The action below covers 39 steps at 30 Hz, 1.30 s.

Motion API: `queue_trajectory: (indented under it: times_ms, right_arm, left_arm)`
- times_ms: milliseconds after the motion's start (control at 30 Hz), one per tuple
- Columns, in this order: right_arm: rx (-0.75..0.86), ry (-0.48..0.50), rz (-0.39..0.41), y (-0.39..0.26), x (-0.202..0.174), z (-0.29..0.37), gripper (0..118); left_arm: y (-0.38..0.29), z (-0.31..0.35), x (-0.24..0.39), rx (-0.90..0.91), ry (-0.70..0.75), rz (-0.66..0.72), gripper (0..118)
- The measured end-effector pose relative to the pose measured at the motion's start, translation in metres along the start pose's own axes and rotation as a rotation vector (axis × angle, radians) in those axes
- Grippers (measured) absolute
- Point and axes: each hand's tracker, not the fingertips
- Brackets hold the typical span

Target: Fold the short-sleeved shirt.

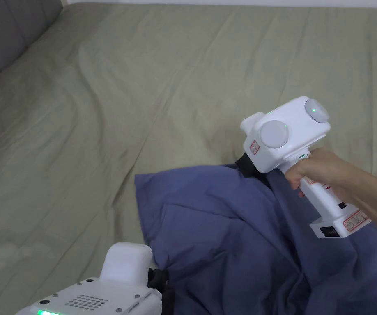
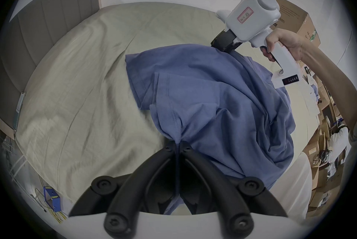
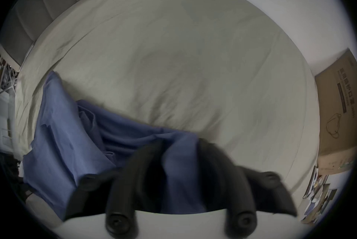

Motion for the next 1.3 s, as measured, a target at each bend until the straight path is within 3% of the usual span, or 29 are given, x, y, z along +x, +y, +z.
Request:
queue_trajectory:
  times_ms: [33, 67, 233, 267, 400, 500, 633, 733, 900, 1000, 1100, 1167, 1300]
  right_arm:
    - [-0.003, -0.011, -0.001, 0.003, 0.005, -0.001, 14]
    - [-0.001, -0.024, -0.009, 0.006, 0.007, 0.0, 6]
    - [0.054, 0.078, -0.205, 0.005, 0.041, 0.035, 6]
    - [0.083, 0.057, -0.251, 0.003, 0.048, 0.049, 6]
    - [0.194, 0.001, -0.302, -0.007, 0.081, 0.121, 6]
    - [0.306, -0.003, -0.399, -0.02, 0.111, 0.192, 6]
    - [0.432, -0.115, -0.483, -0.048, 0.151, 0.289, 6]
    - [0.516, -0.131, -0.584, -0.079, 0.172, 0.355, 6]
    - [0.628, -0.185, -0.662, -0.123, 0.189, 0.443, 6]
    - [0.667, -0.183, -0.709, -0.138, 0.201, 0.477, 6]
    - [0.704, -0.177, -0.711, -0.147, 0.204, 0.509, 6]
    - [0.749, -0.17, -0.724, -0.15, 0.202, 0.53, 6]
    - [0.785, -0.227, -0.714, -0.142, 0.204, 0.558, 6]
  left_arm:
    - [0.0, 0.002, 0.001, 0.004, 0.004, -0.009, 0]
    - [0.0, 0.004, 0.002, 0.005, 0.007, -0.011, 0]
    - [0.003, 0.02, 0.002, 0.036, 0.007, -0.003, 0]
    - [0.005, 0.025, 0.002, 0.041, 0.019, -0.006, 0]
    - [0.014, 0.049, -0.001, 0.096, 0.049, -0.033, 0]
    - [0.034, 0.074, -0.013, 0.173, 0.063, 0.0, 0]
    - [0.076, 0.116, -0.031, 0.317, 0.18, -0.035, 0]
    - [0.11, 0.152, -0.048, 0.433, 0.235, -0.005, 0]
    - [0.163, 0.211, -0.056, 0.568, 0.313, -0.021, 0]
    - [0.192, 0.241, -0.058, 0.655, 0.264, -0.001, 0]
    - [0.219, 0.265, -0.047, 0.721, 0.326, -0.067, 0]
    - [0.237, 0.279, -0.042, 0.742, 0.289, -0.056, 0]
    - [0.267, 0.296, -0.027, 0.794, 0.286, -0.073, 0]
